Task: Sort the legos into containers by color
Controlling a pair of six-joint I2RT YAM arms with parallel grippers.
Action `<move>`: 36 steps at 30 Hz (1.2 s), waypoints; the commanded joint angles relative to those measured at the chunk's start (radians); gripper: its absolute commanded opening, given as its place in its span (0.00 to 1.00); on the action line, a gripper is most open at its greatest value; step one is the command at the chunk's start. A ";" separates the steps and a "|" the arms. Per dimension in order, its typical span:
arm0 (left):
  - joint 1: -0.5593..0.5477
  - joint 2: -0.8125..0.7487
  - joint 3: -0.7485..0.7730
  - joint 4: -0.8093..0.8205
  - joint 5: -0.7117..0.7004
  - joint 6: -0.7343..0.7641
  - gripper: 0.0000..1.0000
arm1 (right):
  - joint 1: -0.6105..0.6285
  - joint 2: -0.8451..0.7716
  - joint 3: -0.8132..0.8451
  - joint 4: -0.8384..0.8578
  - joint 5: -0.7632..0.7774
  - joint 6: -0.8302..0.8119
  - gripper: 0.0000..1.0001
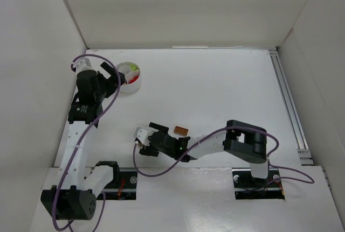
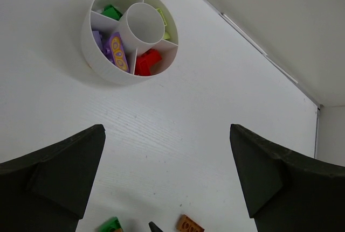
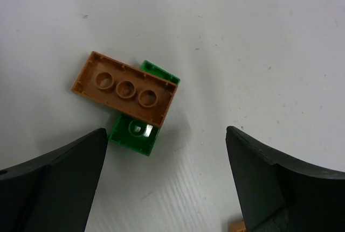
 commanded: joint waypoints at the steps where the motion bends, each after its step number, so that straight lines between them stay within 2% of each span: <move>1: -0.003 -0.026 -0.005 0.040 0.009 0.007 1.00 | -0.072 0.001 -0.035 -0.003 0.041 0.054 0.94; 4: -0.003 -0.026 -0.005 0.040 0.009 0.007 1.00 | -0.126 -0.008 -0.046 -0.003 -0.091 0.034 0.92; 8: -0.003 -0.026 -0.005 0.040 -0.001 0.007 1.00 | -0.126 0.005 -0.011 -0.008 -0.222 -0.076 0.92; 14: -0.003 -0.017 -0.014 0.049 0.009 0.016 1.00 | -0.126 0.039 0.007 0.008 -0.562 -0.297 0.91; 20: -0.003 -0.017 -0.023 0.058 0.018 0.025 1.00 | -0.147 0.071 0.072 -0.074 -0.630 -0.386 0.91; 22: -0.003 -0.017 -0.023 0.058 0.018 0.025 1.00 | -0.185 0.082 0.086 -0.074 -0.679 -0.374 0.87; 25: -0.003 -0.017 -0.023 0.058 0.018 0.025 1.00 | -0.229 0.093 0.086 -0.074 -0.709 -0.331 0.75; 34: -0.003 0.001 -0.023 0.067 0.018 0.025 1.00 | -0.252 0.071 0.018 -0.065 -0.653 -0.283 0.80; 36: -0.003 0.001 -0.023 0.067 0.018 0.034 1.00 | -0.261 0.082 0.027 -0.065 -0.712 -0.315 0.80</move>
